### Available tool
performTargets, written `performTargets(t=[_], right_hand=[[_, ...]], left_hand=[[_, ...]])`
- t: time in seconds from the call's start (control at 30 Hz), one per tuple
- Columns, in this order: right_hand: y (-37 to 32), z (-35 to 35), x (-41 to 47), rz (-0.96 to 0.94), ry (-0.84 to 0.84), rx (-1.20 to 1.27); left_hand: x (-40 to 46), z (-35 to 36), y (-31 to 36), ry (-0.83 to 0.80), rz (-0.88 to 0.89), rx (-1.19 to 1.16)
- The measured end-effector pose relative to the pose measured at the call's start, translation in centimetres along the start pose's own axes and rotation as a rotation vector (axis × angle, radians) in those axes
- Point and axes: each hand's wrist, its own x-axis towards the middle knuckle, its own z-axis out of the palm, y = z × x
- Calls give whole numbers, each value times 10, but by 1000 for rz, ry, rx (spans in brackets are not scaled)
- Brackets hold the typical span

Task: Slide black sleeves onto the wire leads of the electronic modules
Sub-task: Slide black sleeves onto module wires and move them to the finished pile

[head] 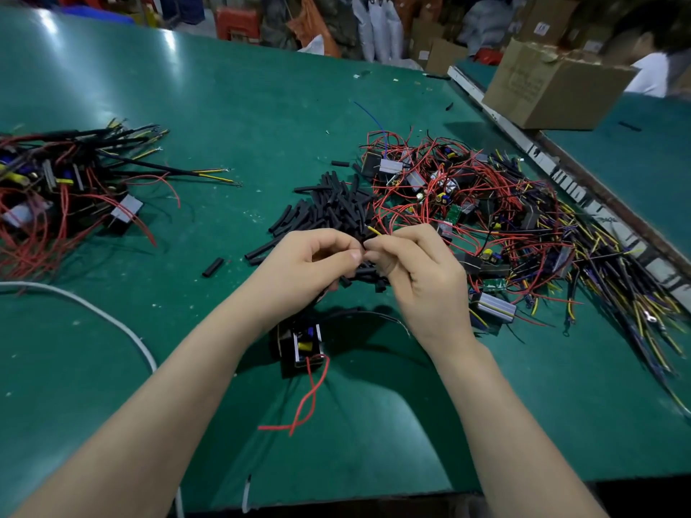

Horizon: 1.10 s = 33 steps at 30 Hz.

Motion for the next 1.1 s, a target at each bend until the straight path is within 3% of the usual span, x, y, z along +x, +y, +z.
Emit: performTargets(t=[0.33, 0.63, 0.83, 1.1], right_hand=[[-2, -1, -4, 1, -115, -9], [-9, 5, -4, 12, -50, -161], [-15, 13, -5, 19, -37, -292], [-16, 16, -5, 33, -82, -293]], left_hand=[[0, -5, -6, -5, -32, -26], [-1, -6, -8, 8, -80, -56], [-4, -8, -9, 12, -44, 67], [-4, -12, -12, 19, 2, 233]])
